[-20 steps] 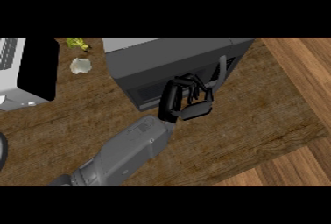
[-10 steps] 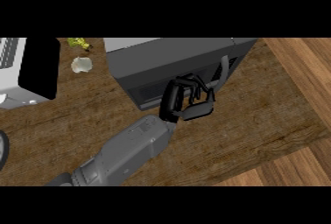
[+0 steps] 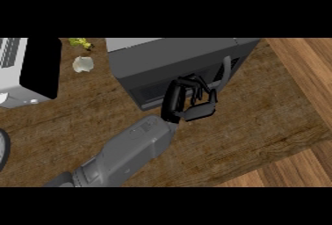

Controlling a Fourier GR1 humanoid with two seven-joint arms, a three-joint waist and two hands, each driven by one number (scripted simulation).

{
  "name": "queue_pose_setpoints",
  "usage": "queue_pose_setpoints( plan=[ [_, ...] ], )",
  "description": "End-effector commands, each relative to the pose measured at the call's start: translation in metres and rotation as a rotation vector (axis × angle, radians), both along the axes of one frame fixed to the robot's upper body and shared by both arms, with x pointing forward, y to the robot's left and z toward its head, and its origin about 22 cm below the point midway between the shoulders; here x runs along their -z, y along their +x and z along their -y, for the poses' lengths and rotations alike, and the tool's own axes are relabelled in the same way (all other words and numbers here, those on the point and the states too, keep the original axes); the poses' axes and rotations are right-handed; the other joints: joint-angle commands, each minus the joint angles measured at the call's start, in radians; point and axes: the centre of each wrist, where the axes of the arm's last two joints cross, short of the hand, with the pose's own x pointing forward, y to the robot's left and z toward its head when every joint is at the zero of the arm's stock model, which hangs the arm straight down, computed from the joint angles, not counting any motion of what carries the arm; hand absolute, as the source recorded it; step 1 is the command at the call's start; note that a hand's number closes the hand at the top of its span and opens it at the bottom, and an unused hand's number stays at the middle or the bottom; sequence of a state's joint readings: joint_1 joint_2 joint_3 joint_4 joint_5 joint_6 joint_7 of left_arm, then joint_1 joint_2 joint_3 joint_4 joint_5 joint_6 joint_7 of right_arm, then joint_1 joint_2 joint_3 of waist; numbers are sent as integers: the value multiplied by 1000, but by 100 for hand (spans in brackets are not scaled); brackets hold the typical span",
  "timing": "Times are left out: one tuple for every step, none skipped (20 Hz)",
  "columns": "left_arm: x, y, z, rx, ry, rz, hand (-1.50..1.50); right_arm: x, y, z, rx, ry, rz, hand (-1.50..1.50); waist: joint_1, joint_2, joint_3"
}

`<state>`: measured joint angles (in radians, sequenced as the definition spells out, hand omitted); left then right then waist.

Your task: Pick up the milk, place it into the microwave and close the microwave

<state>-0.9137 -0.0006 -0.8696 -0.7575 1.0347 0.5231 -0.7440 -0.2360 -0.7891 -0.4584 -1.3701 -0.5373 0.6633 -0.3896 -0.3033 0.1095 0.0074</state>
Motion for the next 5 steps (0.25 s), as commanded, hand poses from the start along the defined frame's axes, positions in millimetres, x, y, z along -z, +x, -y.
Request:
queue_pose_setpoints(
  plan=[
    [-21, 22, 1, -31, 10, 16, 150, -8, 3, 5, -22, -3, 12, -150, 4, 11, -2],
    [-15, 21, -2, -43, 9, 1, 150, -6, 3, 5, -27, 11, 17, -150, -8, 12, -2],
    [-20, 23, 0, -37, -1, 9, 150, -3, 4, 5, -16, 13, 4, -150, -4, 13, -2],
    [-19, 22, 0, -35, 11, 18, 150, -8, 5, 5, -29, 6, 14, -150, -4, 14, -2],
    [-21, 23, 1, -37, 5, 11, 150, -7, 5, 6, -24, 12, 9, -150, -3, 14, -1]
  ],
)
